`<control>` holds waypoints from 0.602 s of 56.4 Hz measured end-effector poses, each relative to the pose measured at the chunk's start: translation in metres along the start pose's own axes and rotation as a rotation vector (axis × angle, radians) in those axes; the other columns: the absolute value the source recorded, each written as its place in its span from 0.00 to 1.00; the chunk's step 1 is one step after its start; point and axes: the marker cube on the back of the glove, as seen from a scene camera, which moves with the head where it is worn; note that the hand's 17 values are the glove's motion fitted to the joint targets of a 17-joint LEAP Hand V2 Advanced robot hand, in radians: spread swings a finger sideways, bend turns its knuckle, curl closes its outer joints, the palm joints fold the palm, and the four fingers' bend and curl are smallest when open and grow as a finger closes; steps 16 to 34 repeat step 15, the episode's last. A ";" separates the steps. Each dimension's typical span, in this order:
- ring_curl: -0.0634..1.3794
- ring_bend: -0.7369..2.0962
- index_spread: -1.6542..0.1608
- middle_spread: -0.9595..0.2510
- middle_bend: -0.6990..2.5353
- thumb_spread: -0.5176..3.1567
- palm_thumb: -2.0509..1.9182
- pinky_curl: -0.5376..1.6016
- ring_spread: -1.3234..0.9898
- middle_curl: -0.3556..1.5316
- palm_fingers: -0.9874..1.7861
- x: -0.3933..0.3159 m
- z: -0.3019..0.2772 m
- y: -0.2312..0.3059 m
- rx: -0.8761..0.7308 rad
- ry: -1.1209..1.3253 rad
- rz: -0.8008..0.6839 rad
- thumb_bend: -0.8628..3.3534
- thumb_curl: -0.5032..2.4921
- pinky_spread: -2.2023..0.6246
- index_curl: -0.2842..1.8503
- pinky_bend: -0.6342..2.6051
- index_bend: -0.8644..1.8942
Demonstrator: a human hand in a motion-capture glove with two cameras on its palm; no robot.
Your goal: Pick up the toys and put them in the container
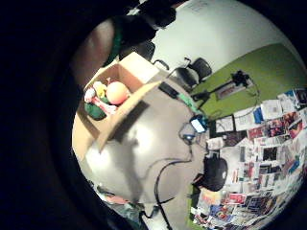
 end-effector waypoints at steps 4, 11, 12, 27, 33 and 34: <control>0.19 0.32 0.75 0.77 0.24 0.46 0.59 0.43 0.55 0.32 0.31 0.010 -0.004 0.017 0.007 0.022 0.010 0.20 0.30 0.80 0.34 0.42 0.42; 0.19 0.32 0.75 0.77 0.26 0.47 0.60 0.42 0.55 0.31 0.32 0.022 -0.007 0.043 0.020 0.087 0.022 0.20 0.30 0.79 0.34 0.41 0.43; 0.19 0.32 0.75 0.77 0.26 0.47 0.60 0.42 0.55 0.31 0.33 0.023 -0.007 0.045 0.019 0.094 0.022 0.20 0.30 0.79 0.35 0.41 0.44; 0.19 0.32 0.75 0.76 0.26 0.47 0.60 0.42 0.55 0.31 0.34 0.023 -0.007 0.046 0.019 0.099 0.023 0.20 0.29 0.79 0.35 0.41 0.44; 0.19 0.32 0.75 0.76 0.26 0.47 0.60 0.42 0.55 0.31 0.34 0.023 -0.007 0.046 0.019 0.099 0.023 0.20 0.29 0.79 0.35 0.41 0.44; 0.19 0.32 0.75 0.76 0.26 0.47 0.60 0.42 0.55 0.31 0.34 0.023 -0.007 0.046 0.019 0.099 0.023 0.20 0.29 0.79 0.35 0.41 0.44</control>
